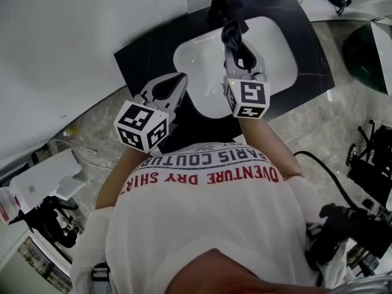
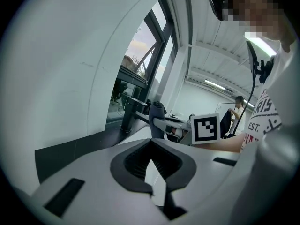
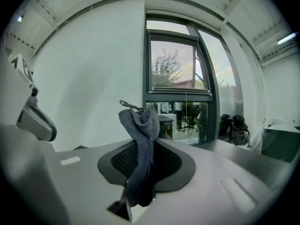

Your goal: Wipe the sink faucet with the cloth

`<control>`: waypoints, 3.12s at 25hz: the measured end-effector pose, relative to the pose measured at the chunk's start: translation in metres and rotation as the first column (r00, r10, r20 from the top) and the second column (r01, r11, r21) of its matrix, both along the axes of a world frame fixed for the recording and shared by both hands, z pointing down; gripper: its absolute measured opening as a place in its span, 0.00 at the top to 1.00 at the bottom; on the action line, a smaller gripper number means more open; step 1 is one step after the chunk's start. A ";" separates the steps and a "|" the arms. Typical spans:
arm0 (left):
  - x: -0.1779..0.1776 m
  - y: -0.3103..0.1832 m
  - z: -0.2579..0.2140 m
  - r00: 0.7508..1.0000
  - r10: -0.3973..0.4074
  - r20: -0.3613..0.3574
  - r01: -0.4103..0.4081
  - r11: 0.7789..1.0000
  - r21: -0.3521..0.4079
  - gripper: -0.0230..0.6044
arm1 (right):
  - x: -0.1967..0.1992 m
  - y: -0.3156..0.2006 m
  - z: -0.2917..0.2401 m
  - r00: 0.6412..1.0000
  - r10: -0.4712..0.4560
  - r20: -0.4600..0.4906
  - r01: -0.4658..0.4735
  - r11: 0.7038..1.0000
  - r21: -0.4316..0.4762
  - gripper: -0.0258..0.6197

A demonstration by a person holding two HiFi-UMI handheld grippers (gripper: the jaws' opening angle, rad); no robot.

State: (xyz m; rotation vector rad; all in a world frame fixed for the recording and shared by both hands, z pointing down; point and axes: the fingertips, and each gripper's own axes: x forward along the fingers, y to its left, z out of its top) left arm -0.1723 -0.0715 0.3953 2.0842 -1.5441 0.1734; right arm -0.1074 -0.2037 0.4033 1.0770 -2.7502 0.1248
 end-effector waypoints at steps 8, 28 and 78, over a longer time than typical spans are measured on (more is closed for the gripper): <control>-0.008 -0.019 0.016 1.000 0.007 -0.022 -0.008 1.000 -0.019 0.96 | -0.009 -0.035 0.023 0.995 0.099 -0.033 -0.099 0.995 -0.005 0.84; -0.048 -0.020 0.042 0.996 -0.078 -0.040 0.075 0.995 -0.073 0.96 | -0.056 -0.064 0.011 0.990 0.131 -0.053 -0.124 0.985 0.119 0.84; -0.122 -0.018 0.065 0.985 0.166 -0.056 -0.170 0.983 -0.071 0.96 | -0.107 -0.106 0.059 0.842 0.353 0.408 -0.193 0.903 -0.383 0.84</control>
